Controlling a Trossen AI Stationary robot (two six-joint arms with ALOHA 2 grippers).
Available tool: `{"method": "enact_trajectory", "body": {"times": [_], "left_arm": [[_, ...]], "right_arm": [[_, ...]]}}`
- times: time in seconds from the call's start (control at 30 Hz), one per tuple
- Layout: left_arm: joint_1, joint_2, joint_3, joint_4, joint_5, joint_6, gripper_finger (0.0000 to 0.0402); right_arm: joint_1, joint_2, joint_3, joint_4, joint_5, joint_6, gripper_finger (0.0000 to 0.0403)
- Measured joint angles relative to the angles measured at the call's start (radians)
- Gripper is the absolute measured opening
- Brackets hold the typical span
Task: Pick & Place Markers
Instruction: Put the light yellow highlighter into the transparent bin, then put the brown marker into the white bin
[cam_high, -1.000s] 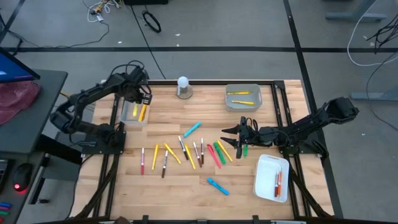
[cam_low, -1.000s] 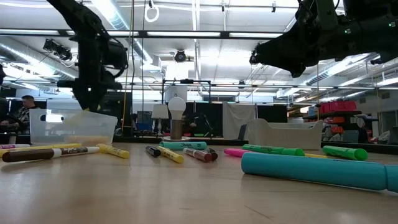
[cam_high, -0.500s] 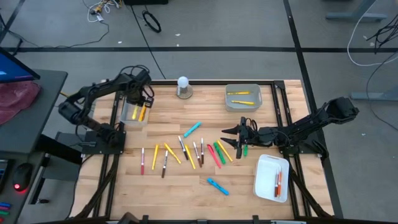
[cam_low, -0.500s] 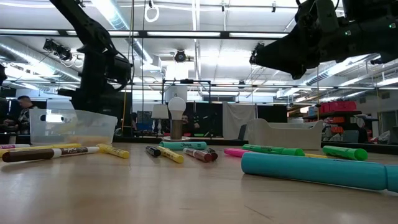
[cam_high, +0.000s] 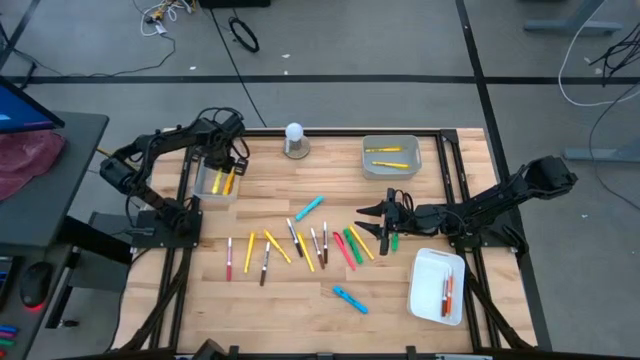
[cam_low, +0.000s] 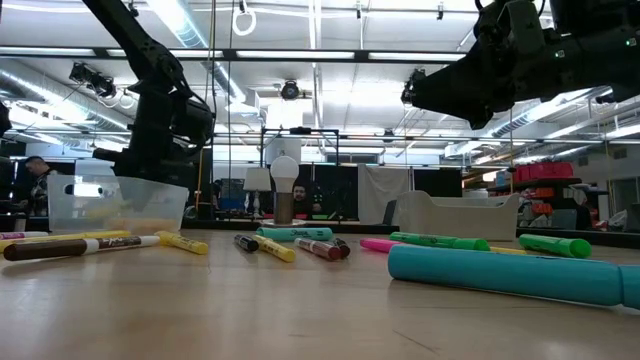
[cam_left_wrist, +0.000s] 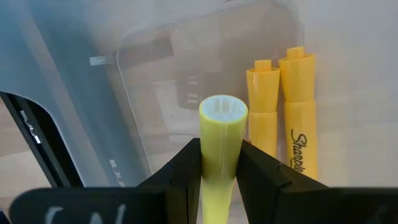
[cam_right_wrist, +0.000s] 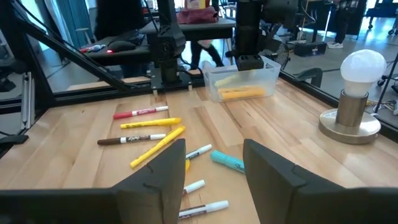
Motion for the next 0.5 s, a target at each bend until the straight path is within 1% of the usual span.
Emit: {"method": "enact_trajectory", "body": {"times": [0.17,0.43,0.5], "left_arm": [[0.0,0.002,0.0,0.003,-0.002,0.01,0.0108],[0.0,-0.001,0.004,-0.012,0.008,0.047,0.0164],[0.0,-0.021,0.018,-0.018,0.011,0.063,0.0176]], "right_arm": [[0.0,0.0,0.0,-0.007,0.0,0.0,0.0162],[0.0,0.0,0.0,-0.006,0.0,0.0,0.0162],[0.0,0.0,0.0,-0.006,0.0,0.0,0.0162]]}}
